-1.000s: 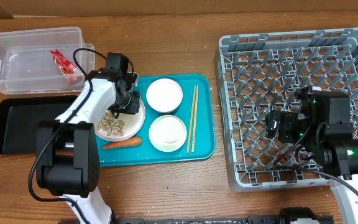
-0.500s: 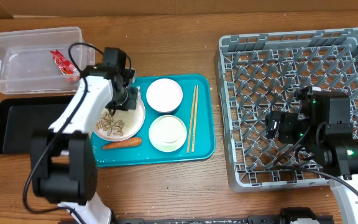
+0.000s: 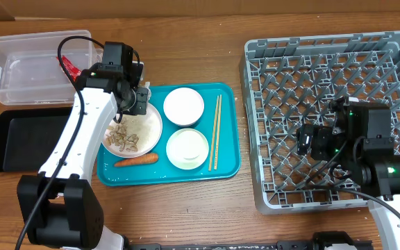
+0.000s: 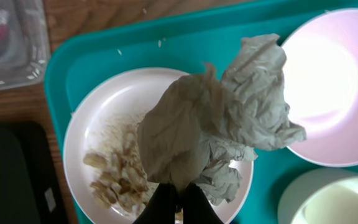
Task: Sort waste into correct bins and load items into the dishwasher
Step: 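Lift the tissue and drop it into the clear bin with the left gripper, then grasp the white cup with the left gripper and lift it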
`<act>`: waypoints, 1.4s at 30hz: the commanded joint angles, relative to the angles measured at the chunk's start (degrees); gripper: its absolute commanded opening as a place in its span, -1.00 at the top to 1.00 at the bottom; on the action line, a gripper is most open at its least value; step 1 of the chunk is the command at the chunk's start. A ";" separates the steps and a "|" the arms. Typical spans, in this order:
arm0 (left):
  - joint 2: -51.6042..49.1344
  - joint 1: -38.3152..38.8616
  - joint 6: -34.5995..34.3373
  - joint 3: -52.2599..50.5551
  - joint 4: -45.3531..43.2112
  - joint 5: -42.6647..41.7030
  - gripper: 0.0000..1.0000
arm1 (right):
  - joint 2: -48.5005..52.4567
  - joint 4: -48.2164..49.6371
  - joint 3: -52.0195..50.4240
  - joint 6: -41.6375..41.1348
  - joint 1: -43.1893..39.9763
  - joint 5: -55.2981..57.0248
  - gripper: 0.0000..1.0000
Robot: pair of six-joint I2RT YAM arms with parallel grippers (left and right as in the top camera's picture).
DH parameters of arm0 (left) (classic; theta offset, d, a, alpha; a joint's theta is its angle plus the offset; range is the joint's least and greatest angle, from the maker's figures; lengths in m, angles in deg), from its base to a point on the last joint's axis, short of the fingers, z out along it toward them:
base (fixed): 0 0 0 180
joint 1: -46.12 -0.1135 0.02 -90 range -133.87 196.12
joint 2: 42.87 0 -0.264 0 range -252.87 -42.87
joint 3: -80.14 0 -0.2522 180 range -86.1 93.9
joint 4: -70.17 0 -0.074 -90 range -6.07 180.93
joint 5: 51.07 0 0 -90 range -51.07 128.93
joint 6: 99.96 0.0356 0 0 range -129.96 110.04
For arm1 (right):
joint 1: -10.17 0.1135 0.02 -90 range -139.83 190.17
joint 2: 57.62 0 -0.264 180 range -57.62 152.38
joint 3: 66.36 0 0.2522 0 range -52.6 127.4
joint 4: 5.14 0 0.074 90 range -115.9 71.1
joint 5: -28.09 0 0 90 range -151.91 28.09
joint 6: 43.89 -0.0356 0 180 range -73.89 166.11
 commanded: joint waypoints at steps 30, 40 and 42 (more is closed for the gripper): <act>-5.31 -23.37 -7.87 2.71 -32.13 -0.52 -0.07 | -0.28 0.13 1.68 -0.28 -0.04 -0.04 -1.00; 1.68 -17.20 -7.85 2.71 -7.37 -14.78 -0.08 | -0.28 0.22 1.68 -0.26 -0.04 -0.04 -1.00; 2.12 -14.10 -7.80 2.71 -1.16 -14.78 -0.13 | -0.28 0.20 1.68 -0.26 -0.04 -0.04 -1.00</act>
